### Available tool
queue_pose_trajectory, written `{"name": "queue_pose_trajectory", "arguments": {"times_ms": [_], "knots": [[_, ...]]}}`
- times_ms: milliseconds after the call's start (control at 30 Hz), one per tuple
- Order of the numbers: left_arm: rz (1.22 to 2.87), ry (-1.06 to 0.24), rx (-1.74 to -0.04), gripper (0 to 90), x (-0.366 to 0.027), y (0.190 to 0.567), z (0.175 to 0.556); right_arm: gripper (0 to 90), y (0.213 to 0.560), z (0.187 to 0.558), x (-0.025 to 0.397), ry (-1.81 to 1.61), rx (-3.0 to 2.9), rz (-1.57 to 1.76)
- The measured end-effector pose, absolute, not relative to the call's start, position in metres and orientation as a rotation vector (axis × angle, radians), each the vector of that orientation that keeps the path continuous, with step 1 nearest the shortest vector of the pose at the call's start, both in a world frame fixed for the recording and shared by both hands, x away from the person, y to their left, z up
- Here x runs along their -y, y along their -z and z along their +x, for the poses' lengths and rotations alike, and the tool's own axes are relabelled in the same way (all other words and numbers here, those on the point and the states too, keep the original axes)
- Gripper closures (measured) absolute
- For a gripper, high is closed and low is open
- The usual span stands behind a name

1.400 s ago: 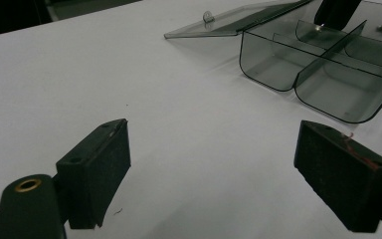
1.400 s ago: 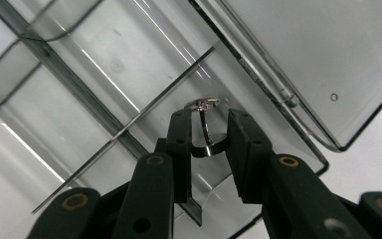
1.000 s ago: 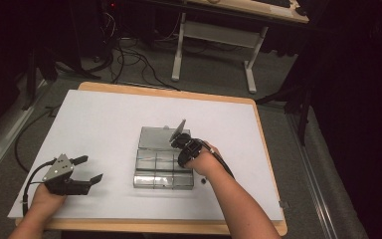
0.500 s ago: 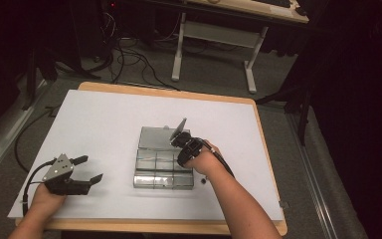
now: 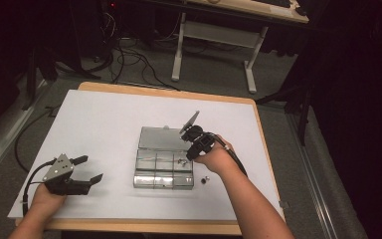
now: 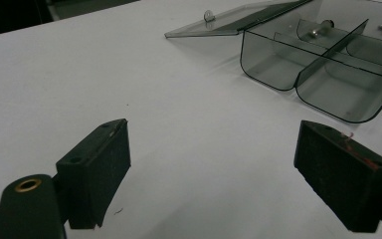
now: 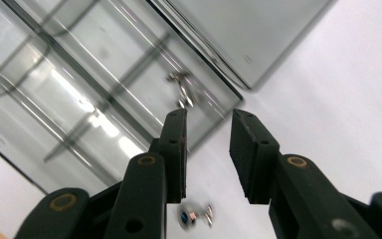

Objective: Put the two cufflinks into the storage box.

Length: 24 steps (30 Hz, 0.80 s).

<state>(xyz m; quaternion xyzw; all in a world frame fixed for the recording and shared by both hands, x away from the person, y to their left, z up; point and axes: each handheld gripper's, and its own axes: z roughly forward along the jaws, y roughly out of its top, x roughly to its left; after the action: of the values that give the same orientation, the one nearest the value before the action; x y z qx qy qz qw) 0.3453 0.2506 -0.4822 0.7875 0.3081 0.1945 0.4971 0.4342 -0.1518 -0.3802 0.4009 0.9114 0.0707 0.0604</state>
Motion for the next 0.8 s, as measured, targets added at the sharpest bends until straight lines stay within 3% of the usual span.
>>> {"name": "queue_pose_trajectory", "arguments": {"times_ms": [367,467,567,800], "knots": [[1.910,-0.467,-0.749,14.9,-0.250,0.482,0.345,72.3,0.392,0.418,0.192,-0.204,-2.726,1.313],[1.910,-0.468,-0.750,14.9,-0.250,0.482,0.345,75.5,0.398,0.414,0.199,-0.208,-2.726,1.342],[1.912,-0.470,-0.750,15.0,-0.250,0.482,0.345,89.0,0.405,0.411,0.202,-0.205,-2.748,1.358],[1.913,-0.471,-0.753,14.9,-0.250,0.482,0.346,90.0,0.424,0.410,0.200,-0.184,-2.791,1.354]]}}
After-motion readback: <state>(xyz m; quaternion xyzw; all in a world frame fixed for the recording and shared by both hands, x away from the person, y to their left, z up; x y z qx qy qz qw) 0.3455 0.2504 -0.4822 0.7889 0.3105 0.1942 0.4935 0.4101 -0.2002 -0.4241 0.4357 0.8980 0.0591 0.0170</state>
